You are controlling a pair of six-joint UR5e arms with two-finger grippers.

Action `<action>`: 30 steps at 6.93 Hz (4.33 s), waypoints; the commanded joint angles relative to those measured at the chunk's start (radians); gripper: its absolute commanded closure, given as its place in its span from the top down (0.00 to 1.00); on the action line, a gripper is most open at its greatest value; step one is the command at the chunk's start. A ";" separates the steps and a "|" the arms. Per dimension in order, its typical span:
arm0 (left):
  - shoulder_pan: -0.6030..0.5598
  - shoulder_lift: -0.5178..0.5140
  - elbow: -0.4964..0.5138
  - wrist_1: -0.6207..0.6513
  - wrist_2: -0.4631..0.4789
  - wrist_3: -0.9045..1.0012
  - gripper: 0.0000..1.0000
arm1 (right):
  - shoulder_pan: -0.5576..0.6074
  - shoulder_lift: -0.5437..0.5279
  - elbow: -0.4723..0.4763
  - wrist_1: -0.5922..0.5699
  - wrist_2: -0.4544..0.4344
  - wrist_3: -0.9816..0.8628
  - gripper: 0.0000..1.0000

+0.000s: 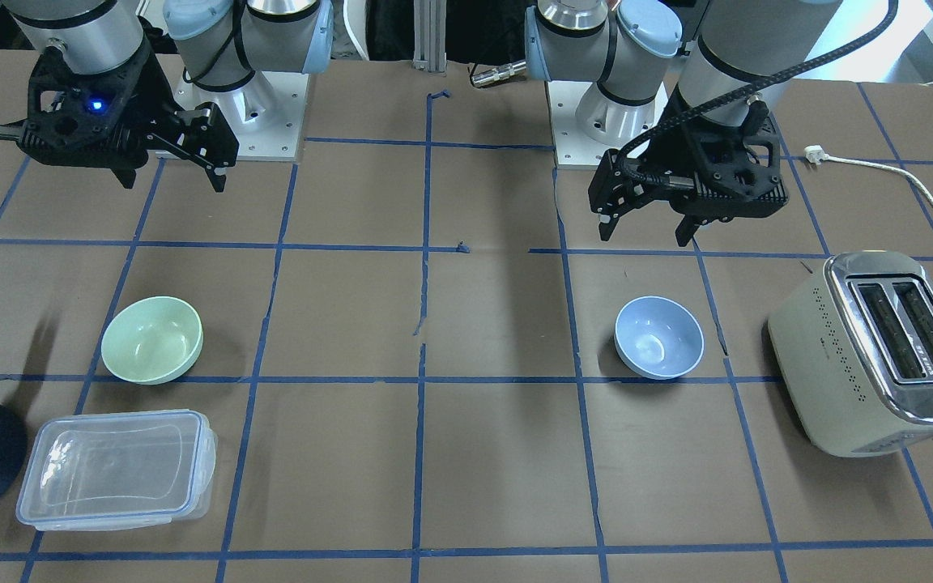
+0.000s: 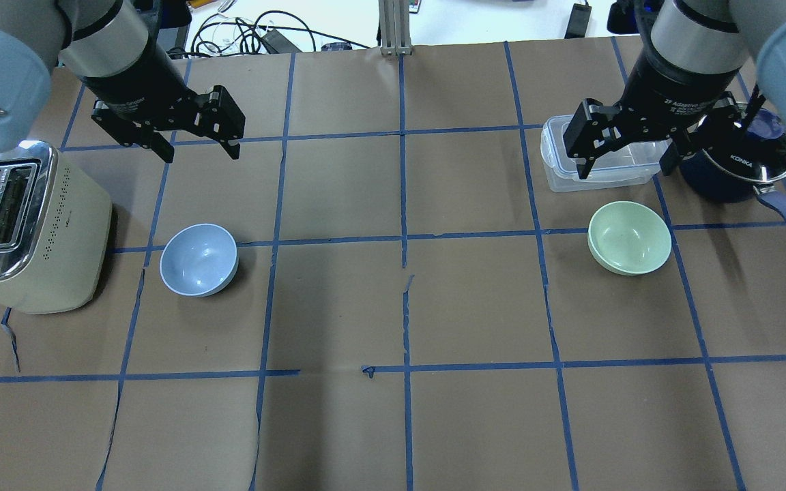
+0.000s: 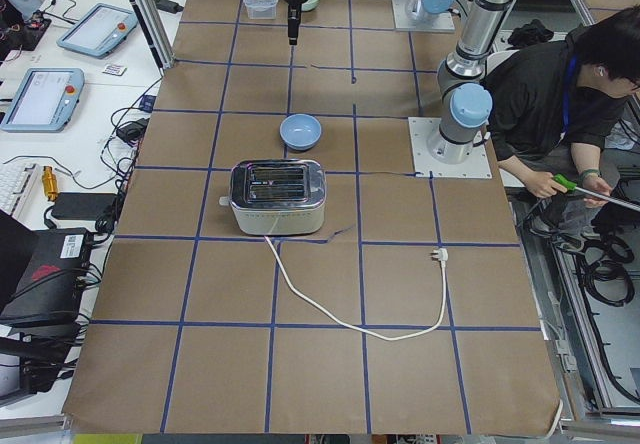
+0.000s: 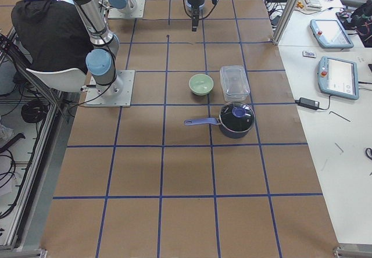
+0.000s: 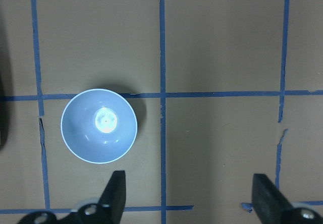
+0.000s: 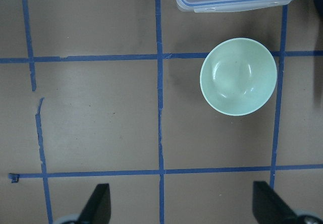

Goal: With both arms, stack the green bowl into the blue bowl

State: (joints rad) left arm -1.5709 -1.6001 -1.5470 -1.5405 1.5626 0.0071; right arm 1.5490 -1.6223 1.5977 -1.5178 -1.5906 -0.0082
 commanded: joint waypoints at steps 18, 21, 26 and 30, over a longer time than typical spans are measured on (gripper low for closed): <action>-0.001 0.000 0.004 0.003 -0.001 -0.006 0.90 | 0.000 -0.005 0.005 0.001 0.001 -0.007 1.00; -0.001 0.000 0.002 0.003 -0.001 -0.004 0.90 | -0.006 0.004 0.007 -0.007 0.000 -0.004 1.00; 0.021 -0.012 -0.024 0.002 0.011 0.034 0.90 | -0.136 0.013 0.008 -0.007 0.006 -0.009 1.00; 0.324 -0.032 -0.325 0.303 -0.001 0.334 0.88 | -0.260 0.108 0.010 -0.034 0.003 -0.050 1.00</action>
State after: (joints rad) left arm -1.3695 -1.6207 -1.7652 -1.3703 1.5721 0.2400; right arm 1.3265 -1.5438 1.6069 -1.5333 -1.5883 -0.0324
